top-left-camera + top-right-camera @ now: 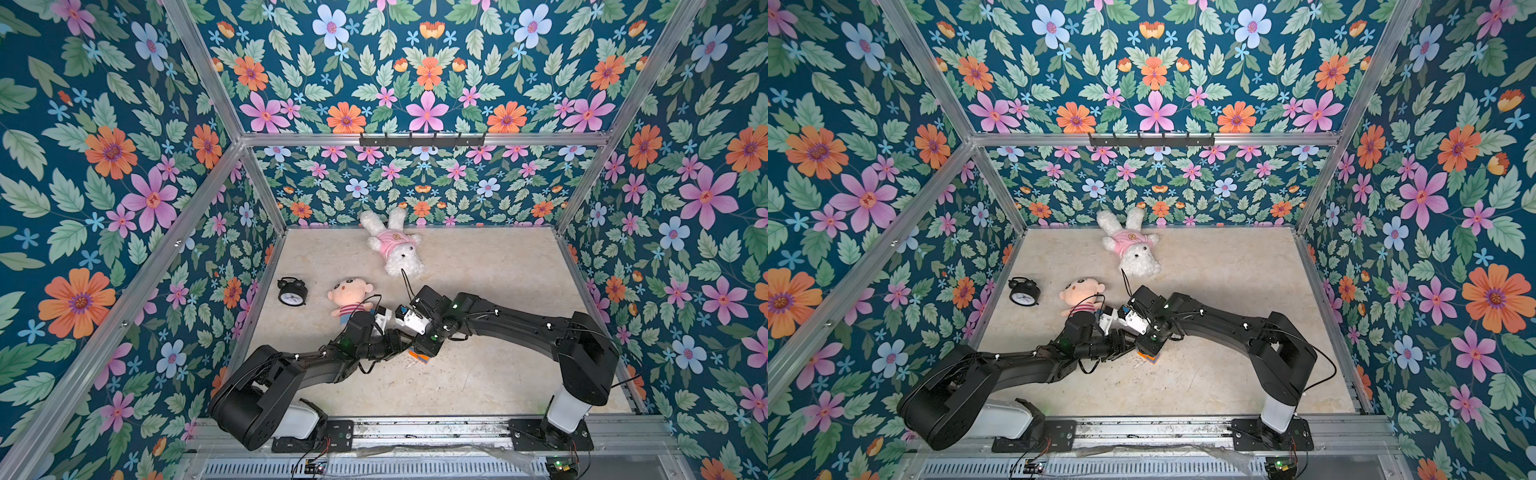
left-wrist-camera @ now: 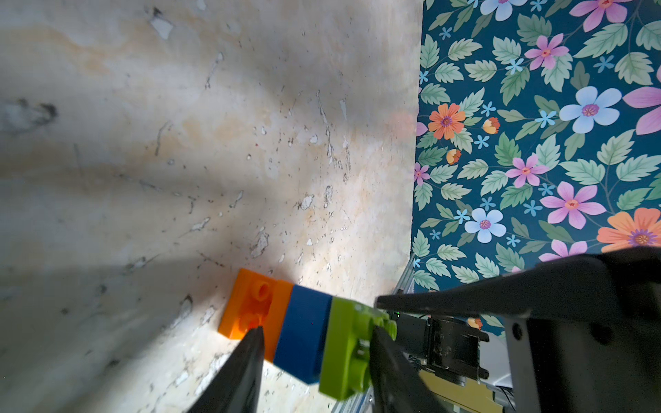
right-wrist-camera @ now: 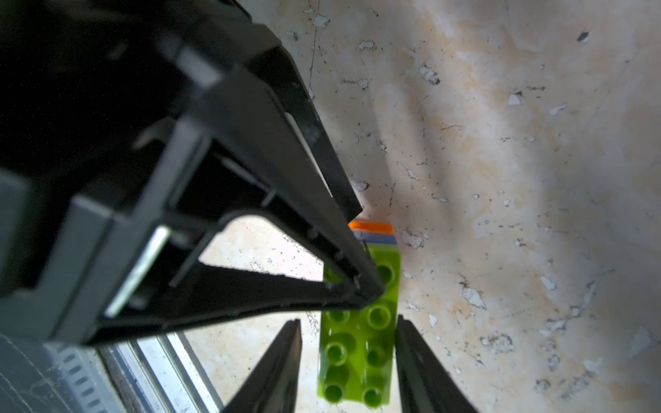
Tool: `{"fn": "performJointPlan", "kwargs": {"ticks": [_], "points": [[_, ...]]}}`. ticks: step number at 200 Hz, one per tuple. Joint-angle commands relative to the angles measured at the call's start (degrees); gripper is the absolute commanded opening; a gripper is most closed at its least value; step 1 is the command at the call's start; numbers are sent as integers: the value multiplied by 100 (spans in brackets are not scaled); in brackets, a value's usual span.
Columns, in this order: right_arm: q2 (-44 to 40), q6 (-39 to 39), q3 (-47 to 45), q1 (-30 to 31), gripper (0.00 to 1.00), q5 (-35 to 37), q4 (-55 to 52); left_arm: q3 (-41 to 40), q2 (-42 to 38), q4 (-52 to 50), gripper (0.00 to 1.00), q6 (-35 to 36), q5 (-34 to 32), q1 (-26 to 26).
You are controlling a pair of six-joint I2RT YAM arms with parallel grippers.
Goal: Assemble the number 5 with lego
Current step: Assemble the lego brick with the lego brick.
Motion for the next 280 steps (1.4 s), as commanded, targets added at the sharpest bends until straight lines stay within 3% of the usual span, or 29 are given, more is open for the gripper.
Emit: {"fn": "performJointPlan", "kwargs": {"ticks": [1, 46, 87, 149, 198, 280], "points": [[-30, 58, -39, 11, 49, -35, -49, 10, -11, -105, 52, 104, 7, -2], [-253, 236, -343, 10, 49, -119, 279, 40, 14, -120, 51, 174, 100, -28], [-301, 434, -553, 11, 39, -285, 358, 98, 35, -184, 50, 217, 71, -55], [-359, 677, -503, 11, 46, -180, 359, 94, -12, -228, 53, 223, 12, -116], [-333, 854, -545, 10, 47, -173, 475, 74, -116, -331, 47, 221, -108, -143], [-218, 898, -718, 9, 38, -354, 383, 38, -14, -423, 44, 322, -101, -263]]}}
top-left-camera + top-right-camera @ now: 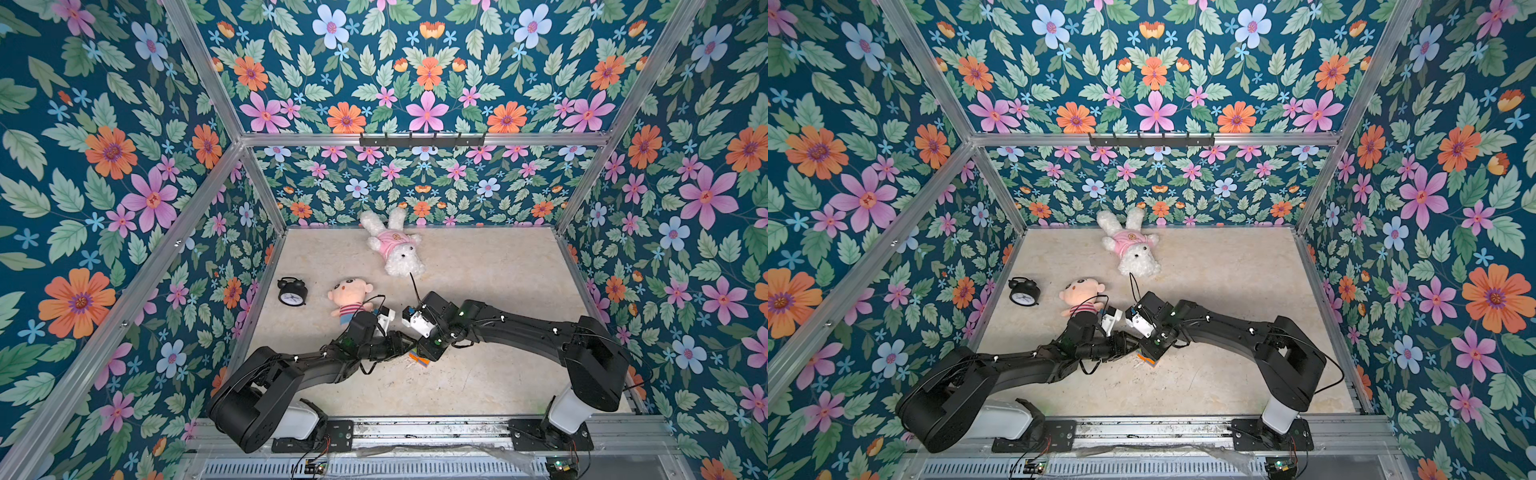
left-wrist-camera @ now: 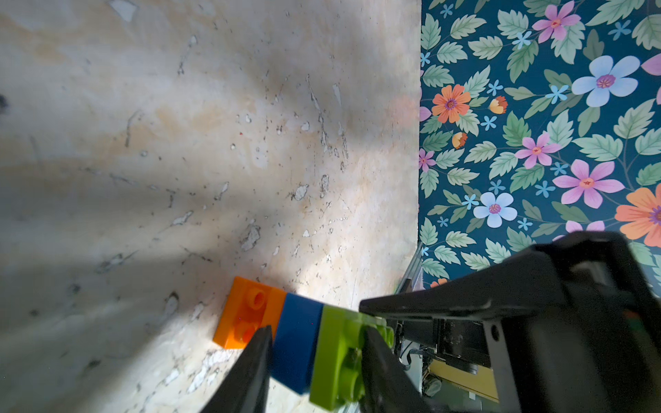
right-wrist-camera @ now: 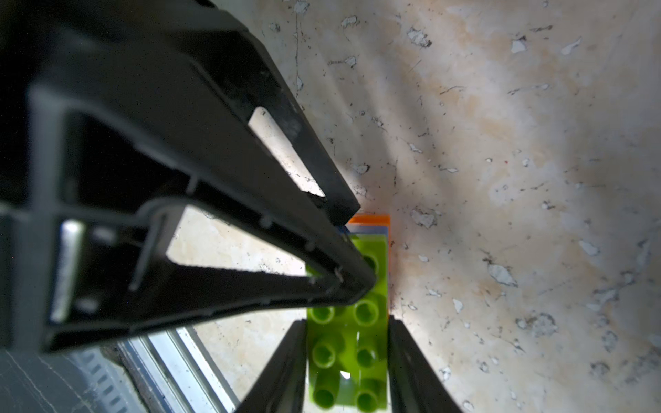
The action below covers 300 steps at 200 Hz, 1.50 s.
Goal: Assemble the number 5 with lego
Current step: Assemble the lego brick with the lego brick.
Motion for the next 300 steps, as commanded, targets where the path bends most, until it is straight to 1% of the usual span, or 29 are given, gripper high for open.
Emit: {"fn": "performJointPlan", "kwargs": {"ticks": [1, 26, 90, 111, 125, 137, 159, 162, 170, 178, 187, 201, 219, 231, 243, 259, 273, 278, 289, 300], "points": [[55, 33, -49, 10, 38, -196, -131, -37, 18, -219, 44, 82, -80, -50], [44, 53, -85, 27, 37, -345, -87, -40, -31, -290, 44, 117, -121, -77], [115, 91, -157, 33, 36, -249, -144, -25, -67, -427, 42, 239, -121, -113], [98, 101, -128, 37, 36, -183, -170, -10, -67, -437, 43, 240, -92, -139], [53, 85, -105, 44, 40, -141, -150, 31, -125, -483, 45, 231, -109, -160], [-33, 76, -96, 37, 41, -83, -124, 81, -226, -573, 46, 240, -174, -179], [-131, 99, -91, 36, 46, -158, -40, 171, -401, -764, 50, 322, -211, -211], [-318, 94, -97, 37, 47, -167, -21, 180, -419, -789, 51, 331, -226, -212], [-384, 94, -122, 37, 48, -166, 17, 196, -457, -853, 51, 342, -263, -218], [-420, 91, -150, 38, 49, -156, 31, 196, -484, -868, 52, 346, -268, -221], [-422, 86, -160, 37, 49, -135, 3, 202, -489, -894, 55, 346, -275, -222], [-422, 104, -186, 37, 50, -135, -16, 199, -496, -873, 55, 332, -259, -220], [-523, 140, -211, 39, 51, -99, 4, 191, -528, -896, 58, 328, -306, -232], [-727, 276, -272, 46, 52, 74, 153, 183, -598, -955, 60, 328, -370, -231], [-1045, 367, -439, 44, 54, 56, 355, 186, -666, -1006, 63, 337, -429, -232], [-1480, 524, -776, 46, 59, 89, 670, 195, -732, -1078, 63, 375, -463, -232], [-1702, 751, -1030, 44, 58, 324, 800, 222, -736, -1129, 63, 402, -479, -232], [-1764, 910, -1108, 46, 57, 399, 847, 234, -727, -1145, 63, 407, -482, -232], [-1873, 1390, -1309, 41, 55, 456, 1070, 245, -680, -1144, 59, 456, -446, -232], [-1995, 2020, -1539, 44, 54, 542, 1308, 271, -617, -1154, 59, 469, -413, -232]]}}
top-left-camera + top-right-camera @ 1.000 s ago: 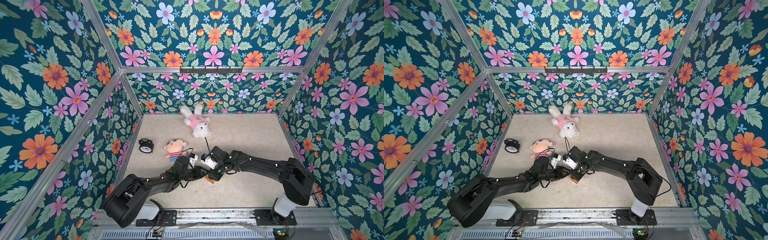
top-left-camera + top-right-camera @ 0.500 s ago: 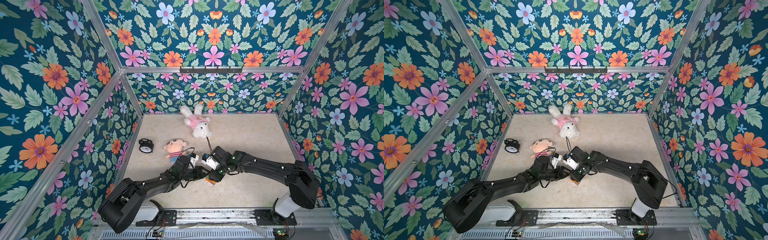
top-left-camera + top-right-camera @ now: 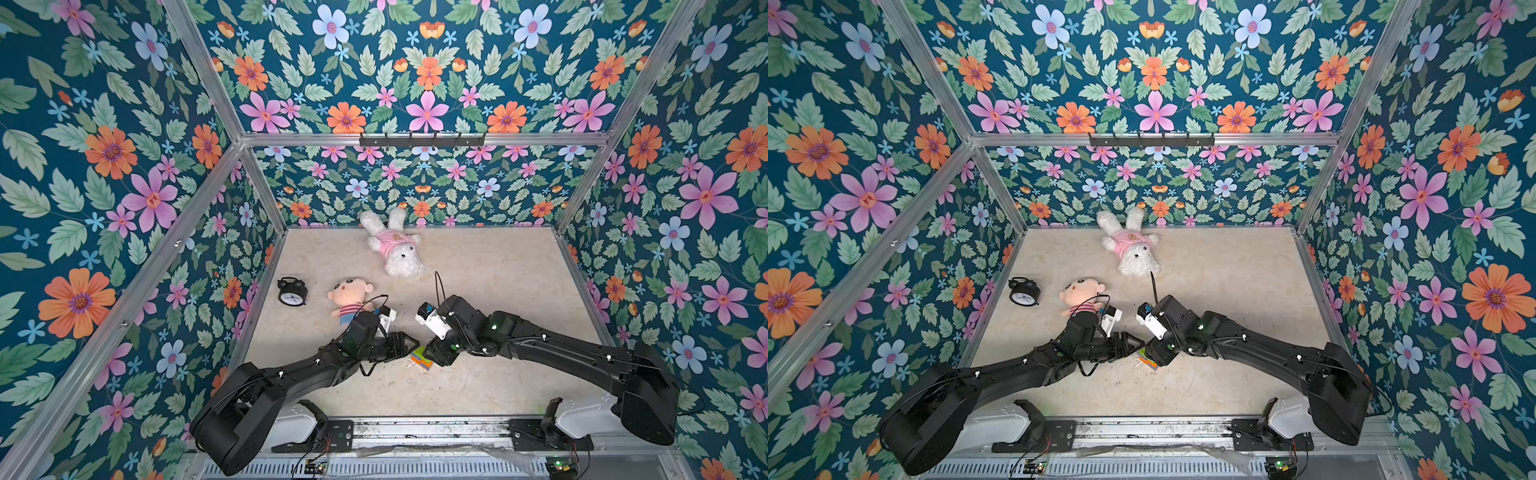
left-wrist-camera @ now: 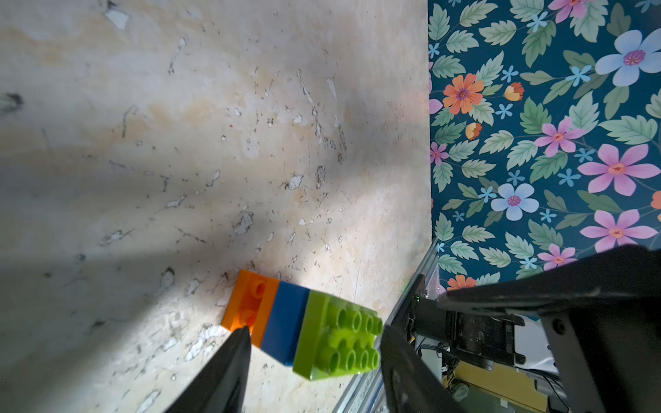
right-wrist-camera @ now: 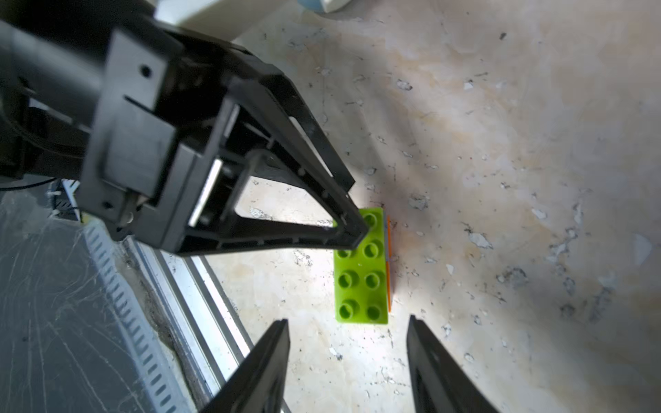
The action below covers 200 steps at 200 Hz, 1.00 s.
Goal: Assemble the number 5 with lego
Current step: Assemble the lego brick with the lego brick.
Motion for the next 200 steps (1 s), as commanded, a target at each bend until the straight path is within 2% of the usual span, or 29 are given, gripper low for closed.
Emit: {"fn": "performJointPlan", "kwargs": {"ticks": [1, 19, 35, 51, 106, 157, 200], "points": [[-207, 1254, -348, 1, 54, 328, 606, 61, 92, -59, 59, 169, 2, 2], [-472, 2038, -560, 2, 51, 420, 474, 73, 143, -54, 58, 172, 40, 3], [-812, 2581, -1075, 2, 49, 130, 978, 35, 99, -19, 56, 136, -45, 2], [-1040, 3128, -1611, 2, 41, 167, 1424, 65, 110, -35, 55, 151, -43, 2], [-1219, 4529, -2541, 2, 43, 242, 3005, 57, 177, -17, 53, 99, -30, -8], [-1101, 5313, -3036, 2, 44, 290, 3679, 61, 263, 12, 53, 90, -10, -13], [-782, 5361, -3141, 2, 45, 144, 4077, 62, 256, 29, 53, 72, -26, -16]]}}
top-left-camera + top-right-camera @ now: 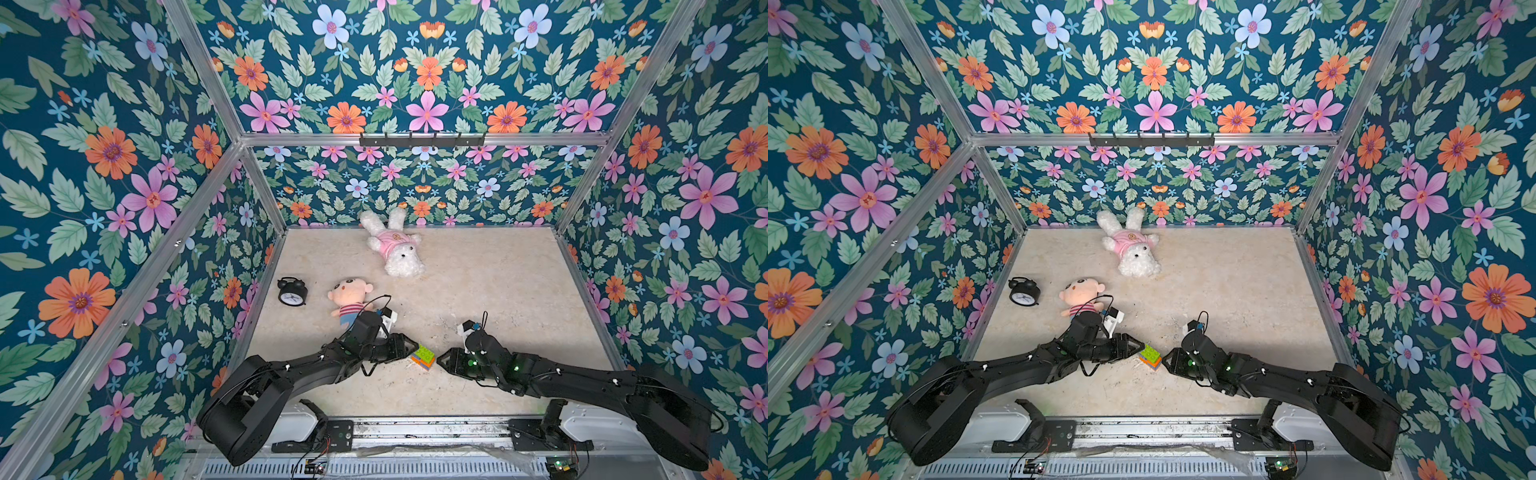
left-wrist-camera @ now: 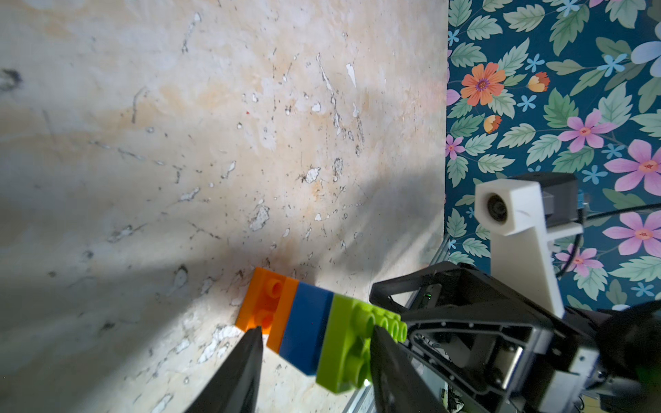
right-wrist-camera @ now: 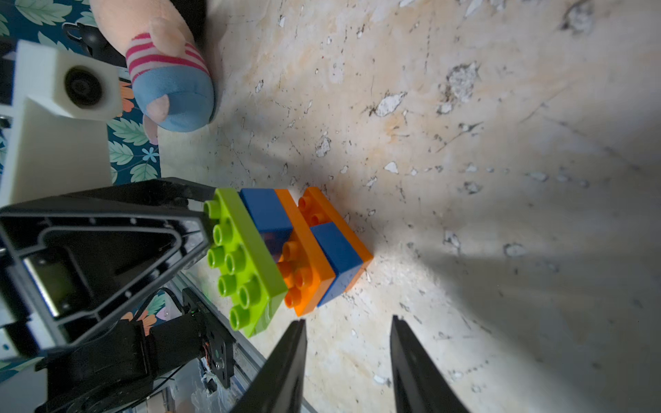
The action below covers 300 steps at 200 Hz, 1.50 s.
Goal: Assemble the number 5 with lego
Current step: Assemble the lego brick with the lego brick.
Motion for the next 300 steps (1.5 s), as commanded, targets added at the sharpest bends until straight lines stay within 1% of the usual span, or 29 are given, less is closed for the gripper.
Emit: {"fn": "performJointPlan", "kwargs": {"ticks": [1, 50, 104, 157, 184, 221, 239, 278, 300], "points": [[111, 166, -39, 5, 45, -79, 594, 16, -17, 54, 53, -8, -32, -1], [258, 333, -175, 5, 46, -120, 1109, 46, 1, 53, 53, -10, -6, -9], [247, 434, -308, 5, 47, 6, 1190, 63, 18, 62, 53, -17, 4, -15], [571, 618, -270, -2, 47, -65, 1609, 76, 28, 62, 52, -26, -1, -38], [605, 666, -320, 4, 47, 30, 1756, 77, 28, 60, 51, -26, 2, -39], [789, 684, -360, 5, 47, -123, 1964, 59, 36, 66, 51, -26, -1, -46], [818, 630, -296, 5, 46, -5, 1713, 53, 28, 70, 51, -26, 3, -50], [895, 377, 9, 4, 41, 234, 669, 52, 27, 75, 51, -26, -3, -46], [1007, 356, -18, 5, 39, 193, 410, 83, 64, 73, 51, -17, 40, -60]]}}
